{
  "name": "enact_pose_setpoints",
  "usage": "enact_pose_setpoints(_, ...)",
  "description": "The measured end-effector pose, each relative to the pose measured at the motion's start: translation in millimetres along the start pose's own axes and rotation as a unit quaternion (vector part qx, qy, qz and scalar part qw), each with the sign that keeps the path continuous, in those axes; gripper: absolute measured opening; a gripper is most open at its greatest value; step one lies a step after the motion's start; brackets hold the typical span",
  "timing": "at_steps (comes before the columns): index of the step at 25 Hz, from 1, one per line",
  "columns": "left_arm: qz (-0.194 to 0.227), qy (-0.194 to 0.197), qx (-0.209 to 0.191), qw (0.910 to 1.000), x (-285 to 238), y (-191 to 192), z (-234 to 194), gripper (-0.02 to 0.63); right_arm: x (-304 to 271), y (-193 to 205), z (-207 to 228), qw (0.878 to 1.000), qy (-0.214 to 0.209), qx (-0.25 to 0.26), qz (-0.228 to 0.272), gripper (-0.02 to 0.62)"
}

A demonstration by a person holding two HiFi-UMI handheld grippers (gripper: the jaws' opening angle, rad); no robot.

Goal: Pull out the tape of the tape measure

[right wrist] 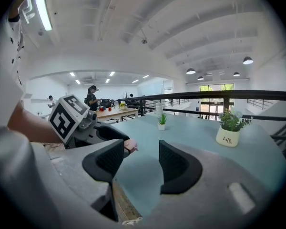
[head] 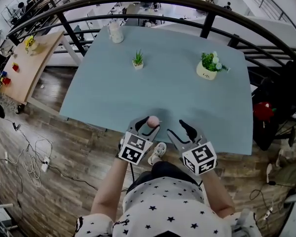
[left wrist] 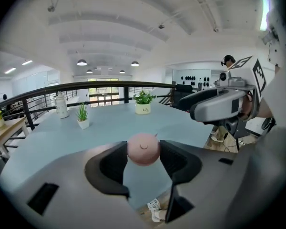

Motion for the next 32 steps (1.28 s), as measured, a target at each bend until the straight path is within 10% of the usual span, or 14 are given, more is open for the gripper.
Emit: enact_pose_setpoints(32,0.055,0.037,-0.051,0.9965,110,-10,100,0.212,61,11,-95,0.967,-0.071,0.242,-0.043,0.046)
Point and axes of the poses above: the fingertips, and each gripper's own axes: x backward along the fingers, z to its right, y out of its underside, the point moved 4 cm from there along x, backward along the fingers, and after that the axes turned 7 degrees about -y, right-handed, at the moved point
